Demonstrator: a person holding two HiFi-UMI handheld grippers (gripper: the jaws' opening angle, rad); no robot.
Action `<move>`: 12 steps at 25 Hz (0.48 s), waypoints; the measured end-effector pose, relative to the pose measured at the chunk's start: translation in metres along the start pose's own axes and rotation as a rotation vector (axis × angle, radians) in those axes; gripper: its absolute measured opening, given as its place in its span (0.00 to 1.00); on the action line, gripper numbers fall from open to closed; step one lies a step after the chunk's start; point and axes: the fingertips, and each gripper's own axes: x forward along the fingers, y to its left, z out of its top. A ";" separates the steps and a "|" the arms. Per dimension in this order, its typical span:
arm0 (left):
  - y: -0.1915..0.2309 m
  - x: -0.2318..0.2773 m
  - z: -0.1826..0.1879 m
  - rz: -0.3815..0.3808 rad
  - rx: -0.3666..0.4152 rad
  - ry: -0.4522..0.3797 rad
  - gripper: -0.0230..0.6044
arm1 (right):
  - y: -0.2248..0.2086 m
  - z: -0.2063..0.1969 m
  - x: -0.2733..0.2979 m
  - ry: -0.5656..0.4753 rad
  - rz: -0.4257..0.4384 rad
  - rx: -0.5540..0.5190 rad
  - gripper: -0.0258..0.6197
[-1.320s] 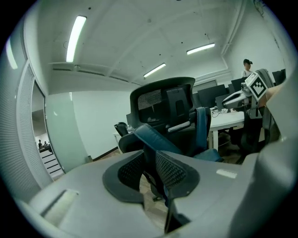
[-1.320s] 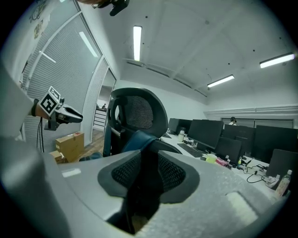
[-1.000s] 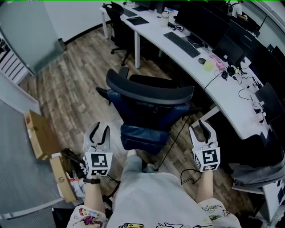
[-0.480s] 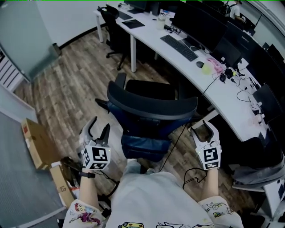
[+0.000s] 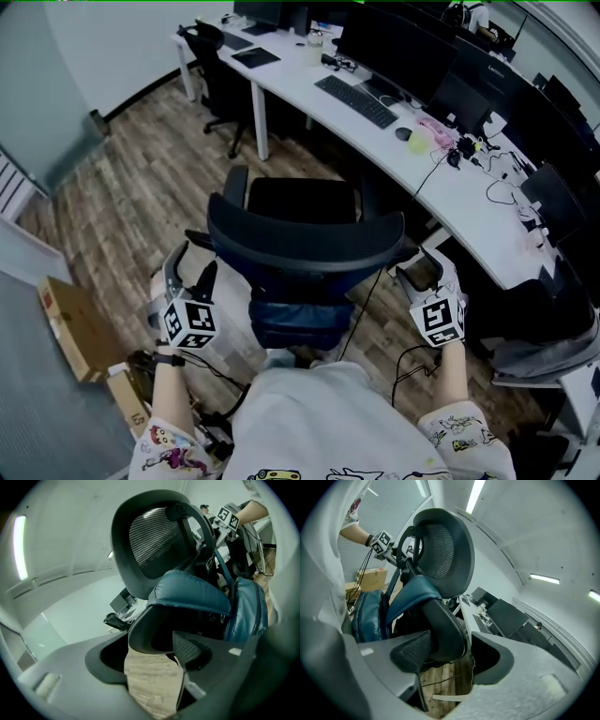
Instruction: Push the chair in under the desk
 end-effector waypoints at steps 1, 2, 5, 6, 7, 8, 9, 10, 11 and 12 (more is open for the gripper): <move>0.002 0.004 -0.001 -0.001 0.010 0.001 0.51 | 0.000 0.000 0.003 0.005 0.000 -0.013 0.46; 0.004 0.007 -0.001 -0.003 0.019 0.000 0.51 | -0.001 0.001 0.005 0.008 -0.002 -0.025 0.45; 0.008 0.019 0.000 -0.012 0.046 -0.004 0.51 | -0.001 0.005 0.012 0.016 -0.007 -0.043 0.45; 0.009 0.021 0.001 -0.011 0.051 -0.006 0.51 | -0.001 0.005 0.014 0.020 -0.007 -0.047 0.45; 0.011 0.024 0.001 -0.007 0.053 -0.010 0.48 | 0.000 0.005 0.016 0.023 -0.009 -0.051 0.45; 0.013 0.025 0.002 -0.001 0.054 -0.014 0.42 | 0.001 0.004 0.017 0.024 -0.015 -0.054 0.45; 0.015 0.026 0.002 0.002 0.055 -0.018 0.43 | 0.000 0.004 0.018 0.025 -0.025 -0.055 0.44; 0.017 0.027 0.002 0.003 0.058 -0.022 0.44 | -0.001 0.004 0.019 0.026 -0.034 -0.055 0.44; 0.018 0.028 0.003 0.004 0.062 -0.025 0.44 | -0.001 0.004 0.019 0.026 -0.040 -0.055 0.44; 0.018 0.029 0.003 0.005 0.066 -0.028 0.44 | -0.002 0.004 0.019 0.027 -0.043 -0.055 0.44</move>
